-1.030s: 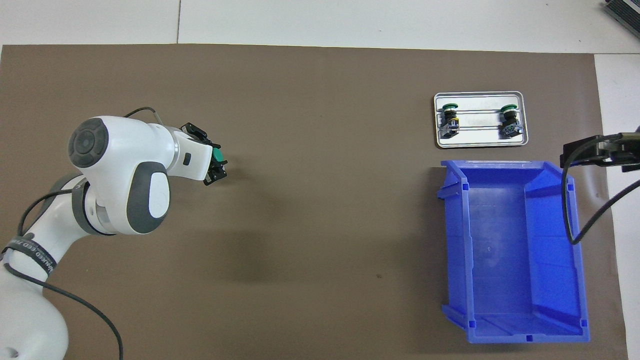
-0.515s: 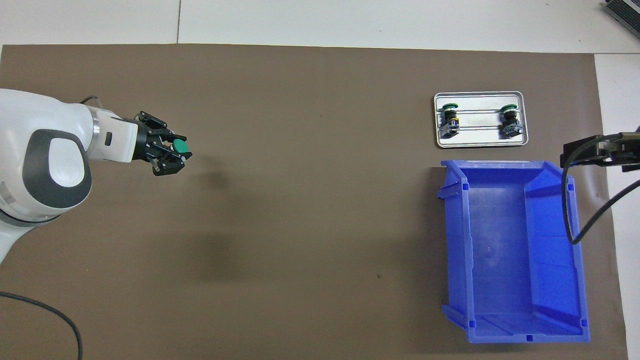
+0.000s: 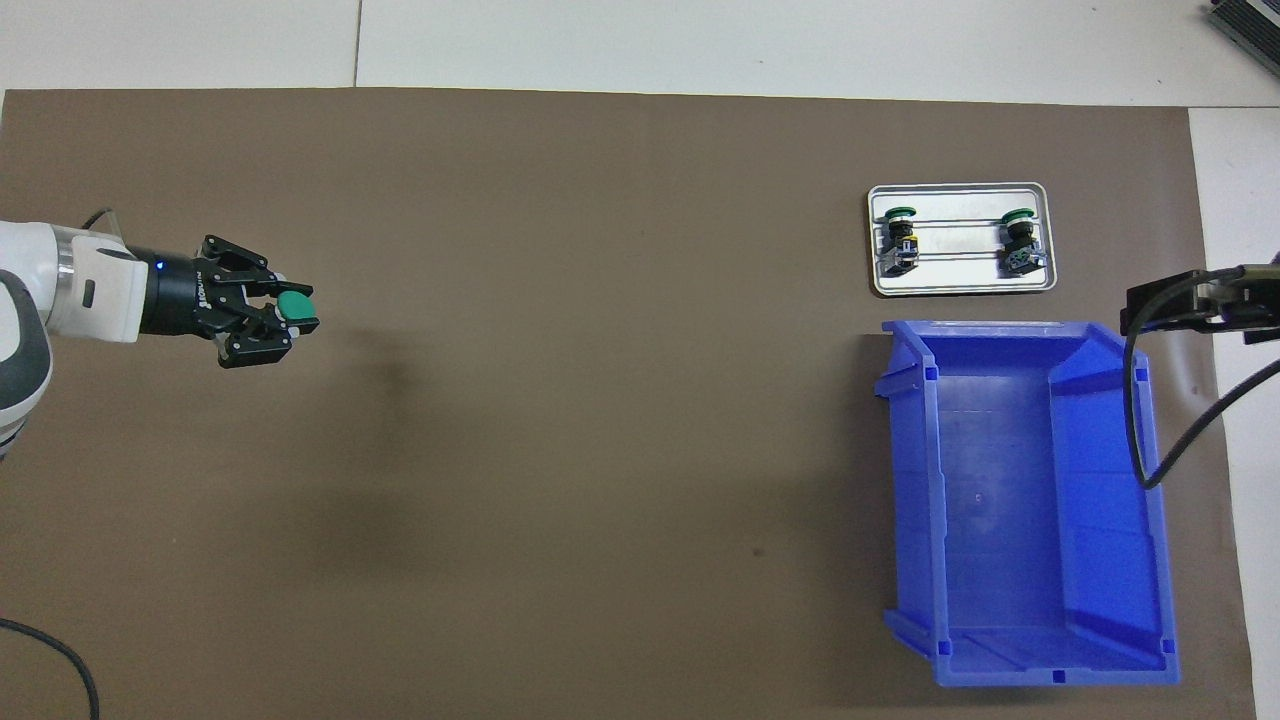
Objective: Place and press button with both arms
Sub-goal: 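Lift the button with the left gripper and pull it back toward the left arm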
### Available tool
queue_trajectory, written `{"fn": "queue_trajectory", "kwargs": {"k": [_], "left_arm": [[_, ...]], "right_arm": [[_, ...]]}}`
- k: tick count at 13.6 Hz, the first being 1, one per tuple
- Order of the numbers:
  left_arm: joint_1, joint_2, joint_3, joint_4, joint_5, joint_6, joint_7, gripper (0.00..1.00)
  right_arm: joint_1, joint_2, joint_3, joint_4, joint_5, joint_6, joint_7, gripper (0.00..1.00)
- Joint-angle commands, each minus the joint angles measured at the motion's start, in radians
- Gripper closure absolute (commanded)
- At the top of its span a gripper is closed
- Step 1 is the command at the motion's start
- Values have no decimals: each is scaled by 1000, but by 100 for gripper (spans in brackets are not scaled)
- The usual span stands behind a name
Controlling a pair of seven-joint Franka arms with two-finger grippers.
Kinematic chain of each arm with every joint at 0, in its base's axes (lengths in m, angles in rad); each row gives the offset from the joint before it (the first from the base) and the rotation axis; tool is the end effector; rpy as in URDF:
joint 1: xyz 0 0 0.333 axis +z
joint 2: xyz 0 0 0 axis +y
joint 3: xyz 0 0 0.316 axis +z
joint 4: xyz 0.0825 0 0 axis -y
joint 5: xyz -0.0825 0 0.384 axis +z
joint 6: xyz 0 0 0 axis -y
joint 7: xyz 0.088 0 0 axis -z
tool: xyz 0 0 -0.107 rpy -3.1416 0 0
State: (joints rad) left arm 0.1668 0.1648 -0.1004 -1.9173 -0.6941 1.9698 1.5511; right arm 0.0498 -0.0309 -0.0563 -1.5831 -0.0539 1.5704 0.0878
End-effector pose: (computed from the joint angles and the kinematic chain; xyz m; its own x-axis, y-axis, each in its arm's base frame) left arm 0.5925 0.0002 0.4132 0.3815 -0.7302 0.5668 -0.9237 -0.3236 0.2050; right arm 0.5450 -0.0098 0.6358 0.9953 -0.0941 0.0227 -0.0951 -0.9942 0.0503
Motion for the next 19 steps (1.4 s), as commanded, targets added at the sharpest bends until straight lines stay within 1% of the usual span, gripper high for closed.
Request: {"fn": "queue_trajectory", "kwargs": {"k": [1,2,3,5,8,10,11,13,15,16,18,19], "left_arm": [[66,-33,-7,-22,-41,-68,78,75],[88,-39,-5,-26,-65,-89,90,78],[100,-44,-5,-32,-88,-106,93,79],[112,-56,-5,-55,-139,-115,101,79],[146,-85,-2,-106,-197,-117,184,80],[149,-112,-2,-156,-254,-135,242,86],[152,-120,-2,-173,-268,-138,256,86],[151,-122,-2,-175,-292,-161,259,86],[134,-117,-5,-167,-304,-155,264,86],[114,-117,-10,-166,-344,-145,264,86],[38,-117,-12,-172,-401,-91,262,86],[-17,-116,-12,-176,-428,-45,261,87]], "right_arm": [[-7,-21,4,-21,12,-3,-25,0],[-7,-21,4,-21,12,-3,-25,0],[-7,-21,4,-21,12,-3,-25,0],[-7,-21,4,-21,14,-4,-25,0],[-7,-21,4,-21,12,-3,-25,0],[-7,-21,4,-21,12,-3,-25,0],[-7,-21,4,-21,12,-3,-25,0],[-7,-21,4,-21,12,-4,-25,0],[-7,-21,4,-21,14,-4,-25,0],[-7,-21,4,-21,12,-4,-25,0],[-7,-21,4,-21,14,-3,-25,0],[-7,-21,4,-21,14,-4,-25,0]]}}
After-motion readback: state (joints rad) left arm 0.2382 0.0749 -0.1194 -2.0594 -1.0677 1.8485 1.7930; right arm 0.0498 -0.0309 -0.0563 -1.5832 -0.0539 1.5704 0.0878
